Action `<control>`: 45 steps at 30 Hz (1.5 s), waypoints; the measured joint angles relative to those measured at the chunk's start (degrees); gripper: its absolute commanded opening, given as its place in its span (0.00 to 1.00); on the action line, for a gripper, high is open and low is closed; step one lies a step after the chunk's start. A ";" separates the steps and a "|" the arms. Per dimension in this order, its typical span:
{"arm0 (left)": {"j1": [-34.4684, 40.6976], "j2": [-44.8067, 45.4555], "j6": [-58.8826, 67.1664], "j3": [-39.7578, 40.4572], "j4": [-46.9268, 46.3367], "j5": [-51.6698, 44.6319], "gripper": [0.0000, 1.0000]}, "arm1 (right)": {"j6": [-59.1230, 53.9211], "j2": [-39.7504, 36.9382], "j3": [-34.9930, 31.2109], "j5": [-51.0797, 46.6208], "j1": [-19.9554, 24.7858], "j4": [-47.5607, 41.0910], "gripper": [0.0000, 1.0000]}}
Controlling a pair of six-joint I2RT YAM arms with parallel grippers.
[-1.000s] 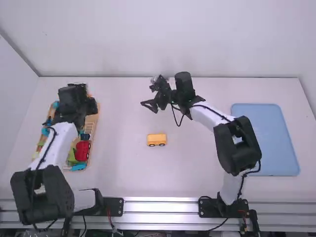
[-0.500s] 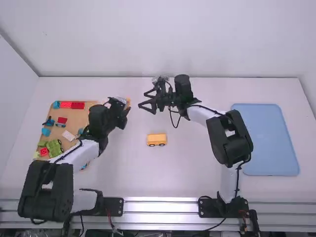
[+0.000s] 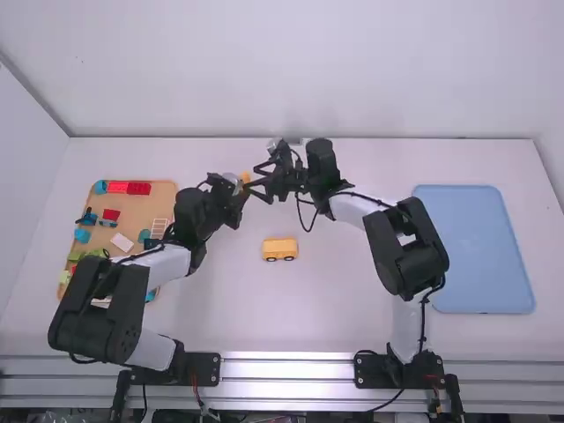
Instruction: Assemble lego blocks to make yellow taxi
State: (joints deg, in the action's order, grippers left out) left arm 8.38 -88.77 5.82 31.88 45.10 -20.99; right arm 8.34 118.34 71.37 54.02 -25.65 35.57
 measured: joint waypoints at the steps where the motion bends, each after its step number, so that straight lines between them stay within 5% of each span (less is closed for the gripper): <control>1: 0.31 0.00 -0.35 0.00 0.52 -0.02 0.02 | 0.22 0.00 -0.26 -0.02 0.00 0.28 0.80; 9: 4.35 -0.07 -1.40 0.00 2.27 0.33 0.02 | 1.53 0.00 -0.57 -0.42 -0.70 0.87 0.66; 18: 5.09 -0.07 -2.56 0.00 4.57 2.82 0.02 | 6.84 0.00 -5.62 0.74 0.28 15.04 0.53; 24: 5.14 -0.07 -3.08 0.00 5.25 3.67 0.02 | 8.39 0.00 -6.34 1.22 0.96 15.61 0.42; 31: 6.14 -0.07 -2.80 -0.02 4.79 4.26 0.02 | 8.94 0.00 -6.36 1.53 0.94 15.32 0.43; 40: 7.02 -0.11 -1.55 0.00 4.28 5.20 0.02 | 9.27 0.00 -6.38 1.27 0.55 15.26 0.23; 43: 7.13 -0.11 -1.86 0.00 4.52 5.53 0.19 | 9.27 0.00 -6.38 1.05 0.52 15.30 0.18; 45: 7.28 -0.24 -2.10 0.00 4.85 5.86 0.53 | 9.20 0.00 -6.36 1.01 0.57 15.50 0.16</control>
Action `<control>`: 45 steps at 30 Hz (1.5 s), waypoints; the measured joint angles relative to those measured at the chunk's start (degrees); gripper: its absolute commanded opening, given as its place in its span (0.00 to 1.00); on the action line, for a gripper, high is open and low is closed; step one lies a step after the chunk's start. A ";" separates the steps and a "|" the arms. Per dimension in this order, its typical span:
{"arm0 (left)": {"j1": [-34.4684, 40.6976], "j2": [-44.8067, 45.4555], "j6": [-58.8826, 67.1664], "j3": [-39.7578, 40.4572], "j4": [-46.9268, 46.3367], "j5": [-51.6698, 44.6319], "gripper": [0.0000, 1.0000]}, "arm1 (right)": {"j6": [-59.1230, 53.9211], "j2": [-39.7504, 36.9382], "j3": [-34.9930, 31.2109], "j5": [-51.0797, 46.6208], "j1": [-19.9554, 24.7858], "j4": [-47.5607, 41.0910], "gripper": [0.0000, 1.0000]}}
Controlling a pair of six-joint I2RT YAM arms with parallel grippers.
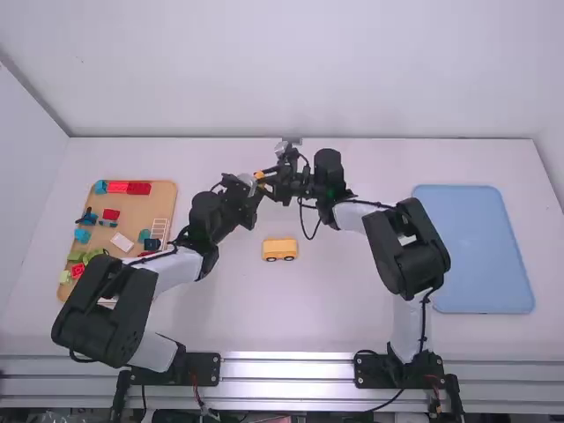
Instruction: Assemble lego blocks to make yellow taxi
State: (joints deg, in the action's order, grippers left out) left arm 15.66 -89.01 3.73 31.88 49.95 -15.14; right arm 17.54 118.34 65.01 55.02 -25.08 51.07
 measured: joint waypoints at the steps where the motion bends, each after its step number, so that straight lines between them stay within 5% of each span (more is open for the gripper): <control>1: 0.00 -0.20 -0.35 -0.02 0.44 0.07 0.83 | -0.17 0.00 -0.02 -0.39 0.15 0.00 0.15; 2: -0.02 -0.24 -0.42 -0.02 0.55 0.09 0.98 | -0.24 0.00 0.00 -0.61 0.22 -0.02 0.14; 11: -0.02 -0.24 -2.51 0.09 -1.38 0.17 0.99 | -3.96 -0.09 -0.37 -7.69 3.15 -6.38 0.10; 17: -0.02 -0.24 -2.32 0.11 -5.03 0.22 0.99 | -15.23 -5.01 0.59 -21.59 6.12 -37.00 0.08; 23: -0.02 -0.24 -1.75 0.11 -5.09 4.70 0.99 | -34.71 -10.40 10.05 -34.82 4.37 -72.76 0.08; 28: -0.02 -0.24 -1.51 0.11 -4.74 7.15 0.99 | -54.40 -11.34 11.91 -37.24 2.86 -90.68 0.07; 35: -0.02 -0.24 -1.36 0.11 -5.81 8.20 0.99 | -75.84 -11.32 6.51 -42.14 0.07 -91.49 0.00; 45: -0.02 -0.24 -1.36 0.11 -6.01 8.35 0.99 | -83.82 -7.56 4.04 -45.94 -1.31 -89.66 0.02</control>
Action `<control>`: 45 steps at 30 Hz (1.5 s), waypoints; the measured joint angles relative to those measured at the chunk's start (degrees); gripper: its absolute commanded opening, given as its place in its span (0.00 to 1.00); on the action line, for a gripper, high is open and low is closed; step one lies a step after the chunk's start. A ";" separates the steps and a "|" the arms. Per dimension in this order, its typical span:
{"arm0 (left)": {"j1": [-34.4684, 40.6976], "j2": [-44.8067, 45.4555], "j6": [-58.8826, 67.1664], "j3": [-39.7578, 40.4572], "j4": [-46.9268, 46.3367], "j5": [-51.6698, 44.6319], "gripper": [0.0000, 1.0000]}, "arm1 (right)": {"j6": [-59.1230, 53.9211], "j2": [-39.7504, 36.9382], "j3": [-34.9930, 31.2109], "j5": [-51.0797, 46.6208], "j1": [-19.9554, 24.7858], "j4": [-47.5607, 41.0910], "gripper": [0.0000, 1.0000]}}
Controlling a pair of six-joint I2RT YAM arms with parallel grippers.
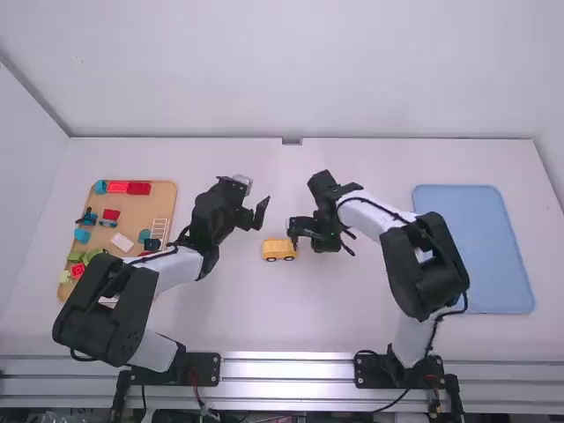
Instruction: Assemble lego blocks to make yellow taxi
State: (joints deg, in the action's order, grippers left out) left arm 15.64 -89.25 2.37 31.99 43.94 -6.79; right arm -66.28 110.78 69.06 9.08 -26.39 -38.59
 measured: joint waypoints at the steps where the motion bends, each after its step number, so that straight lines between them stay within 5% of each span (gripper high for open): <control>1: 0.00 0.00 0.02 -0.02 0.00 0.00 0.99 | -0.13 1.75 0.46 -0.48 0.00 -0.42 0.02; 3: 0.00 0.00 0.07 0.00 0.00 0.00 0.99 | -0.07 3.93 1.29 -0.96 0.00 -0.74 0.02; 6: 0.00 0.00 0.15 0.00 -0.04 0.00 0.99 | 0.17 6.32 3.50 -1.44 -0.02 -1.99 0.26; 7: 0.00 0.00 0.17 0.00 -0.11 0.00 0.99 | 0.39 6.64 4.39 -1.38 0.00 -2.38 0.58; 9: 0.02 0.00 0.17 0.00 -0.22 0.02 0.99 | 0.31 6.75 5.60 -1.27 -0.02 -3.37 0.86; 11: 0.00 0.00 0.20 0.00 -0.26 0.02 0.99 | 0.28 6.75 6.27 -0.90 -0.02 -3.87 0.99; 21: 0.00 0.00 -0.04 0.00 -0.52 5.38 0.99 | -1.22 6.38 10.38 5.16 1.40 -8.33 0.99; 25: 0.00 0.00 -0.42 0.00 -4.44 5.07 0.99 | -3.37 3.63 10.38 13.53 6.51 -8.17 0.99; 30: -0.37 0.00 10.19 2.08 -14.16 -6.78 0.99 | -10.32 2.34 9.97 31.82 17.29 -9.55 0.99; 34: -1.86 0.00 22.12 7.28 -27.89 -19.47 0.99 | -14.25 2.84 3.89 42.42 22.05 -0.31 0.99; 39: -4.96 -2.27 41.55 12.68 -38.64 -37.75 0.99 | -11.02 8.81 -5.49 50.12 22.53 20.37 0.99; 45: -6.12 -9.68 53.83 13.07 -38.97 -50.14 0.99 | -8.52 13.20 -12.81 55.10 22.77 29.38 0.95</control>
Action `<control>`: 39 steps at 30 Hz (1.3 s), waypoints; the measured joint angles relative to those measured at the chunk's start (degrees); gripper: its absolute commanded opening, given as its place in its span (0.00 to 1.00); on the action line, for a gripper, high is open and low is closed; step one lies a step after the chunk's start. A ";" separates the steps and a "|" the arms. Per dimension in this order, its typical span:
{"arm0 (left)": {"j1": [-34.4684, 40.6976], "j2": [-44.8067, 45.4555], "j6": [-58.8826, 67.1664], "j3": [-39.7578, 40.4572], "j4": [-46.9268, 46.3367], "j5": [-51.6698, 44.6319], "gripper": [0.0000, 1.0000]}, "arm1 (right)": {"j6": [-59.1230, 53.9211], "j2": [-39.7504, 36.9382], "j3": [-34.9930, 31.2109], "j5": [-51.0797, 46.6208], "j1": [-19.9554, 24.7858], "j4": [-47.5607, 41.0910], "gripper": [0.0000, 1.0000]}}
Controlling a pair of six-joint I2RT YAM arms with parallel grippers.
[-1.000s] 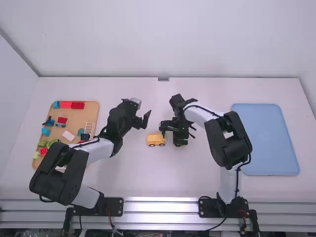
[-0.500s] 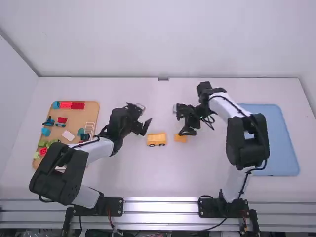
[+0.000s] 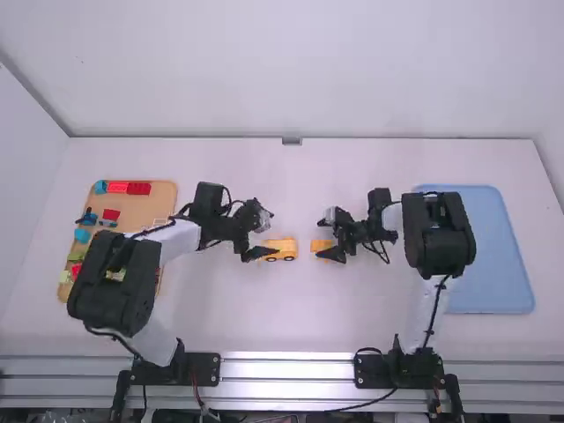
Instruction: Assemble lego blocks to make yellow taxi
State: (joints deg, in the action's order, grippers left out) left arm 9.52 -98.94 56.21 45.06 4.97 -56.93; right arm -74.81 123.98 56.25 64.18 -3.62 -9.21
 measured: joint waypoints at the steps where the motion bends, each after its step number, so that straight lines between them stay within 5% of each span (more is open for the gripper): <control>1: 0.02 -1.92 1.49 0.00 0.98 -2.01 0.99 | -0.42 0.00 -0.81 0.68 0.20 0.13 0.94; 14: 0.07 -5.44 -1.95 0.00 8.17 -6.10 0.99 | 0.90 -0.04 -2.23 -1.86 1.33 3.52 0.61; 17: 0.07 -5.44 -2.34 0.00 5.77 -5.49 0.99 | 2.36 -0.04 -3.82 -2.12 0.48 7.87 0.43; 27: 0.07 -5.42 2.71 0.00 -1.86 -2.84 0.99 | 3.23 -1.11 -4.37 -2.56 1.75 4.37 0.55; 33: 0.07 -5.44 3.96 -0.79 1.90 -2.38 0.99 | 3.30 -1.33 -4.35 -3.48 1.75 4.52 0.25; 39: 0.09 -7.54 4.09 -3.85 5.64 -0.85 0.99 | 3.58 -1.97 -4.37 -3.54 1.75 2.58 0.19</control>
State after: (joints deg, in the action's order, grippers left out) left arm 9.61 -106.48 60.29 41.21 10.61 -57.78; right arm -71.22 122.02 51.88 60.64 -1.87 -6.63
